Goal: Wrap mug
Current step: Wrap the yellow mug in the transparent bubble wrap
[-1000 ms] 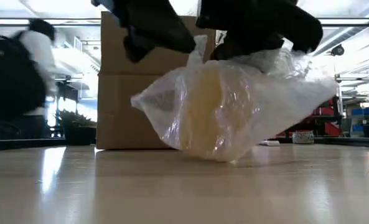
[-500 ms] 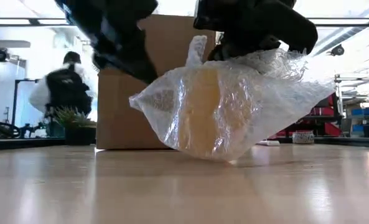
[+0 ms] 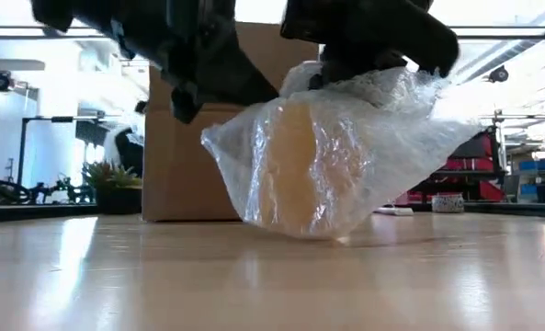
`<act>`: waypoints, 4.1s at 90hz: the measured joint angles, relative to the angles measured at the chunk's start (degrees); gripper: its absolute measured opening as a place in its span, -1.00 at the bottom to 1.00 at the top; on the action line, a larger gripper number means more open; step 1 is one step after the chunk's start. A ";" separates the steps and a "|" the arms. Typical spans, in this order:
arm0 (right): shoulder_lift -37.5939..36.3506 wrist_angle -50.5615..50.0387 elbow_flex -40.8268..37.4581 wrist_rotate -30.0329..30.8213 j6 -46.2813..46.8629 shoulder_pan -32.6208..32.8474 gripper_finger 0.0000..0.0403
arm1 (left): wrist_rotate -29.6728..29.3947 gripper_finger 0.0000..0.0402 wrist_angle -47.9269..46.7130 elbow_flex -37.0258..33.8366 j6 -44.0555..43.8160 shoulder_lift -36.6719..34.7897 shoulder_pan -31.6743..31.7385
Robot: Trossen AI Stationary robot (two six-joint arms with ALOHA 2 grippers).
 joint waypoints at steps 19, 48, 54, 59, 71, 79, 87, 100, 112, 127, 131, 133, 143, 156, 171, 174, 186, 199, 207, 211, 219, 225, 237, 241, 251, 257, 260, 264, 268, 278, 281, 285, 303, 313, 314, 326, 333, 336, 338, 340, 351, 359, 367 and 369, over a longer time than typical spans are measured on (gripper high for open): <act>-1.65 -3.10 3.32 -0.26 -0.08 0.00 -1.00 | 0.86 -1.00 4.58 -3.24 -0.69 0.02 0.02; -1.59 -2.61 9.01 0.12 -2.45 -1.39 -1.00 | 0.85 -1.00 4.52 -3.57 -0.55 0.02 -0.04; 0.39 -3.77 8.90 -0.67 -2.41 -2.05 -1.00 | 0.84 -1.00 4.50 -3.57 -0.40 0.02 -0.05; 2.26 -3.81 8.85 -1.62 -2.31 -2.49 -1.00 | 0.78 -1.00 4.34 -3.68 -0.23 0.02 -0.07; 6.52 -3.29 9.06 -1.64 -2.29 -2.82 -1.00 | 0.86 -1.00 4.12 -3.64 -0.13 0.07 -0.11; 8.85 -3.28 9.12 -2.49 -2.22 -2.84 -1.00 | 1.02 -1.00 4.26 -3.64 -0.13 0.09 -0.11; 9.76 -3.42 9.11 -4.05 -1.87 -2.91 -1.00 | 1.21 -1.00 4.46 -3.64 -0.12 0.09 -0.11; 7.74 -4.74 8.90 -4.41 -2.11 -2.91 -1.00 | 1.04 -1.00 4.91 -3.60 0.26 0.09 -0.11; 2.86 -7.74 8.39 -5.24 -2.15 -2.89 -1.00 | 0.82 -1.00 4.90 -3.60 0.58 0.09 -0.11; -3.84 -9.60 8.52 -6.44 -2.37 -2.88 -1.00 | 0.81 -1.00 4.88 -3.60 0.70 0.09 -0.11; -4.67 -9.42 8.52 -6.01 -2.41 -3.02 -1.00 | 0.81 -1.00 4.88 -3.60 0.78 0.09 -0.11; -4.94 -9.14 8.52 -5.55 -2.40 -3.13 -1.00 | 0.81 -1.00 4.88 -3.60 0.79 0.09 -0.11; -4.86 -6.95 8.62 -1.76 -2.38 -3.88 -1.00 | 0.79 -1.00 4.86 -3.60 0.79 0.09 -0.11; -0.33 -7.01 8.68 -1.80 -2.33 -4.55 -1.00 | 0.79 -1.00 4.84 -3.60 0.77 0.09 -0.11; 5.13 -7.48 8.93 -5.65 -2.80 -4.23 -1.00 | 0.81 -1.00 4.84 -3.60 0.77 0.09 -0.11; 6.07 -7.28 8.99 -5.58 -2.53 -4.07 -1.00 | 0.83 -1.00 4.81 -3.60 0.77 0.09 -0.11; 9.53 -6.95 9.10 -5.66 -2.02 -3.93 -1.00 | 0.84 -1.00 4.65 -3.59 0.77 0.09 -0.11; 10.65 -6.94 9.25 -6.16 -1.91 -3.98 -1.00 | 1.54 -1.00 4.31 -3.58 0.77 -0.28 -0.11; 10.25 -6.94 9.14 -6.16 -1.98 -3.98 -1.00 | 3.26 -1.00 3.14 -3.60 0.75 -2.66 -0.11; 9.67 -6.93 8.95 -6.16 -2.11 -3.96 -1.00 | 3.46 -1.00 2.08 -3.60 0.67 -4.31 -0.24; 8.60 -6.67 8.76 -6.08 -2.02 -3.96 -1.00 | 2.23 -1.00 -3.27 -3.57 -1.01 -7.74 -0.59; 7.89 -6.36 8.69 -6.08 -2.03 -3.96 -1.00 | -0.91 -1.00 -9.97 -3.53 -3.75 -9.46 -0.92; 7.55 -5.82 8.59 -6.05 -2.33 -3.96 -1.00 | -3.49 -1.00 -23.11 -3.63 -12.90 -9.25 -1.07; 7.55 -5.69 8.59 -6.03 -2.33 -3.96 -1.00 | -3.54 -1.00 -24.17 -3.87 -15.16 -8.02 -1.09; 7.51 -5.58 8.60 -5.99 -2.39 -3.96 -1.00 | -4.77 -1.00 -19.37 -4.34 -15.60 -3.32 -1.08; 7.51 -5.49 8.59 -5.95 -2.39 -3.96 -1.00 | -6.95 -1.00 -12.48 -4.34 -12.88 -0.85 -0.88; 7.51 -5.47 8.61 -5.97 -2.39 -3.96 -1.00 | -6.78 -1.00 -7.78 -4.34 -9.99 -0.06 -0.69; 7.51 -5.45 8.61 -5.95 -2.39 -3.96 -1.00 | -5.43 -1.00 -2.52 -4.34 -5.88 0.53 -0.44; 7.50 -5.48 8.61 -5.95 -2.39 -3.96 -1.00 | -4.11 -1.00 1.95 -4.34 -2.59 0.71 -0.31; 7.46 -5.58 8.61 -6.14 -2.35 -3.89 -1.00 | -3.63 -1.00 5.36 -4.47 0.70 0.31 -0.35; 7.45 -5.59 8.61 -6.14 -2.35 -3.87 -1.00 | -3.43 -1.00 5.30 -4.47 0.74 -0.03 -0.37; 7.44 -5.60 8.61 -6.14 -2.35 -3.87 -1.00 | -3.25 -1.00 5.33 -4.47 0.78 -0.38 -0.49; 7.44 -5.58 8.63 -6.26 -2.35 -3.87 -1.00 | -2.33 -1.00 5.64 -4.47 0.88 -0.16 -0.67; 6.86 -6.88 8.80 -6.80 -2.33 -3.85 -1.00 | -2.17 -1.00 5.70 -4.36 0.75 0.70 -0.66; 6.77 -7.37 8.92 -6.94 -2.33 -3.85 -1.00 | -2.09 -1.00 5.74 -4.35 0.75 0.77 -0.66; 4.75 -14.94 10.98 -7.63 -1.88 -3.85 -1.00 | -1.66 -1.00 6.38 -4.30 0.77 1.55 -0.72; 3.04 -17.09 11.50 -7.58 -1.85 -3.85 -1.00 | -1.65 -1.00 6.37 -4.30 0.81 1.55 -0.72; 2.45 -17.08 11.52 -7.57 -1.85 -3.85 -1.00 | -1.66 -1.00 6.34 -4.30 0.81 1.55 -0.70; 2.08 -16.87 11.58 -7.48 -1.85 -3.85 -1.00 | -1.66 -1.00 6.34 -4.30 0.82 1.55 -0.70; 1.79 -16.60 11.60 -7.43 -1.85 -3.85 -1.00 | -1.66 -1.00 6.33 -4.30 0.85 1.55 -0.70; 1.46 -15.48 11.61 -7.41 -1.85 -3.85 -1.00 | -1.66 -1.00 6.26 -4.27 1.00 1.55 -0.70; 1.50 -12.54 10.92 -7.40 -2.12 -3.85 -1.00 | -1.66 -1.00 6.20 -4.27 0.96 1.55 -0.70; 2.31 -7.13 9.01 -7.35 -2.31 -3.85 -1.00 | -1.66 -1.00 6.17 -4.27 0.95 1.55 -0.70; 2.81 -6.22 8.53 -7.36 -2.29 -3.85 -1.00 | -1.66 -1.00 6.17 -4.29 0.94 1.55 -0.70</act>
